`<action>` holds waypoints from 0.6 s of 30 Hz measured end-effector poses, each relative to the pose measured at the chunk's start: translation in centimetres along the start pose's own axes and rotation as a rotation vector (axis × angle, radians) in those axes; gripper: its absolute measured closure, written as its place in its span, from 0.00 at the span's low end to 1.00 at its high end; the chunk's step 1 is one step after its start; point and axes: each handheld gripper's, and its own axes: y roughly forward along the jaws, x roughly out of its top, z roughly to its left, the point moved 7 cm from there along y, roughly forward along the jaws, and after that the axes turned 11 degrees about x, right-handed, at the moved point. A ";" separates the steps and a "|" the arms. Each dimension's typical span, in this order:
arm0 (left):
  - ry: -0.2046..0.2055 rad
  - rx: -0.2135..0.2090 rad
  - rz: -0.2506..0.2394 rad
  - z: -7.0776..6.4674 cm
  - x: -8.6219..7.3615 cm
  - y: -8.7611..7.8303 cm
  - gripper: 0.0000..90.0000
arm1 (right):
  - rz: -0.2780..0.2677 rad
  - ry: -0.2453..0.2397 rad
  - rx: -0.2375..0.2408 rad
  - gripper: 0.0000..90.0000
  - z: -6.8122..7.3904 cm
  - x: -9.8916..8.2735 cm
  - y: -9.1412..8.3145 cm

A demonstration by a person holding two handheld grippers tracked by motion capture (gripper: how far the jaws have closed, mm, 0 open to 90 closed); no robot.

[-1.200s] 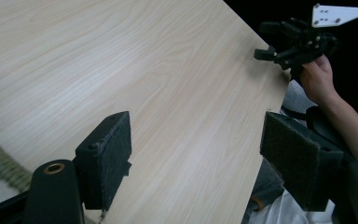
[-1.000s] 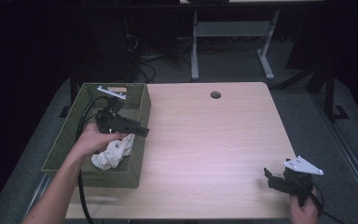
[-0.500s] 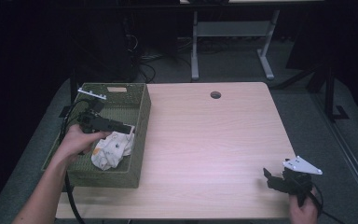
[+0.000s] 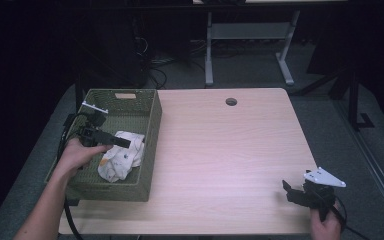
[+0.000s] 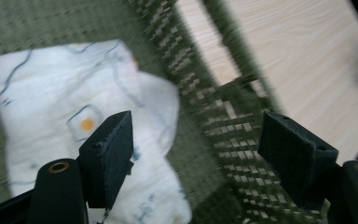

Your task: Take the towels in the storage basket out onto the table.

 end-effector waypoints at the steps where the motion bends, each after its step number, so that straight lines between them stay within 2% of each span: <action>1: -0.003 0.018 0.018 0.3 -0.2 0.3 0.29 | 0.000 0.000 0.000 0.15 0.0 0.0 0.0; 8: -0.016 0.074 0.092 1.4 -1.1 1.9 0.29 | -0.002 0.001 0.002 0.15 0.0 0.0 0.0; 13: -0.001 0.164 0.182 2.2 -1.7 3.5 0.29 | -0.002 0.001 0.002 0.15 0.0 0.0 -0.1; 16: 0.001 0.180 0.213 2.3 -2.0 4.2 0.29 | -0.003 -0.001 0.002 0.15 0.0 0.0 -0.1; 18: 0.015 0.212 0.247 2.5 -2.3 4.8 0.29 | -0.003 -0.001 0.002 0.15 0.0 0.0 -0.1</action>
